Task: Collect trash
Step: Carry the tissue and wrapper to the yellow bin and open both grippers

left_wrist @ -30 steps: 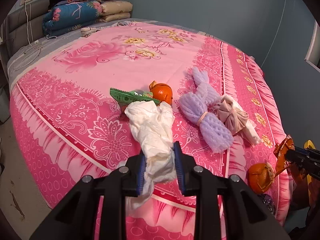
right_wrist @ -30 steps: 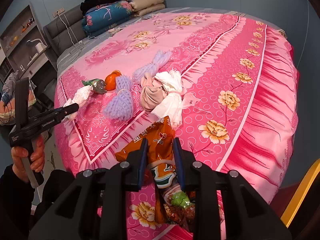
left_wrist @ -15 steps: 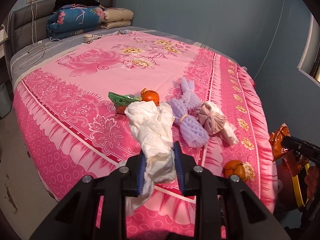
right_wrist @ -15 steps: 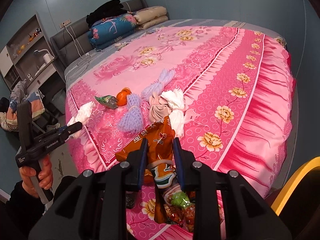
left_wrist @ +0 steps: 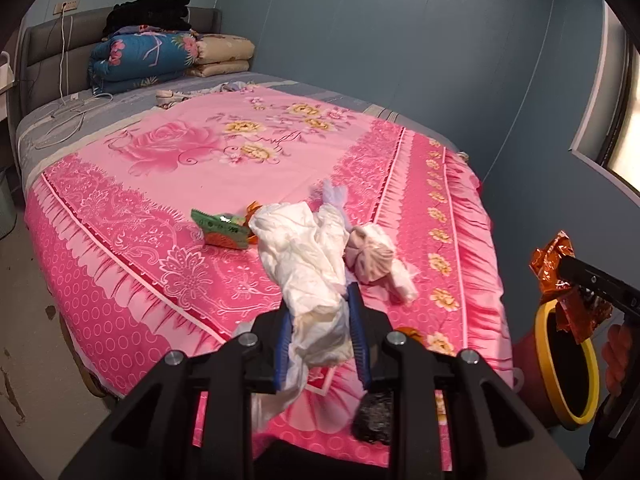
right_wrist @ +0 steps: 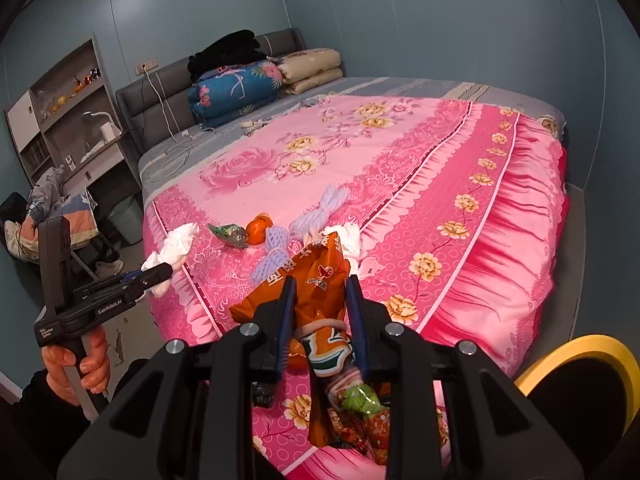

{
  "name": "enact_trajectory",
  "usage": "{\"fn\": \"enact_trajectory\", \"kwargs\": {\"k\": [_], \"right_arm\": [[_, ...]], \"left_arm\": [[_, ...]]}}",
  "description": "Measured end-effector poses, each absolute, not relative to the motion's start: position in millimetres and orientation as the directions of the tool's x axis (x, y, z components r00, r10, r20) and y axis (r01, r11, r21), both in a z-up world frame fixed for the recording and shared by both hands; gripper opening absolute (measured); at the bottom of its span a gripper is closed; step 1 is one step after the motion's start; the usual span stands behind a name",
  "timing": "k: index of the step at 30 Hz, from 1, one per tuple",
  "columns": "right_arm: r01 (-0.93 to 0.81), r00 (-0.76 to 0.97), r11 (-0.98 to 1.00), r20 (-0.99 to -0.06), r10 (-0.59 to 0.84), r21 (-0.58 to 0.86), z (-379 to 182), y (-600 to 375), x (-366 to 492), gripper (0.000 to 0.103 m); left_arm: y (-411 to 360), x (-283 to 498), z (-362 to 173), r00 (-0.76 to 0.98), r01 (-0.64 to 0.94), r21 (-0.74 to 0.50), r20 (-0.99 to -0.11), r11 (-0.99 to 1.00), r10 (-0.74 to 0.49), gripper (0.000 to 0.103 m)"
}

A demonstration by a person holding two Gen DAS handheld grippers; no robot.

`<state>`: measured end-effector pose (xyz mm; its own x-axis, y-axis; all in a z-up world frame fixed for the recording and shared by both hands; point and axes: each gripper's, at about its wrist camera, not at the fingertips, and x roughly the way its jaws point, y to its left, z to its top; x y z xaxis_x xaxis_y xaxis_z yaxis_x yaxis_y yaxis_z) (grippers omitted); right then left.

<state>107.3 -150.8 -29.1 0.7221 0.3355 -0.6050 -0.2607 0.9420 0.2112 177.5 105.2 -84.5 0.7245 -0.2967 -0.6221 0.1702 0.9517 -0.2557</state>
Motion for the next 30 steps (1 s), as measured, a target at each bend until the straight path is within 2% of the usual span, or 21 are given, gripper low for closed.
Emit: {"fn": "enact_trajectory", "kwargs": {"k": [17, 30], "right_arm": [[-0.112, 0.84, 0.966, -0.497, 0.216, 0.232, 27.4, -245.7, 53.2, 0.025], [0.06, 0.892, 0.958, -0.446, 0.074, 0.281, 45.3, -327.3, 22.1, 0.025]], "left_arm": [[-7.7, 146.2, -42.0, 0.672, 0.393, -0.251, -0.577, 0.884, -0.463, 0.024], [-91.7, 126.5, -30.2, 0.573, 0.557, -0.23, -0.589, 0.798, -0.569, 0.024]]}}
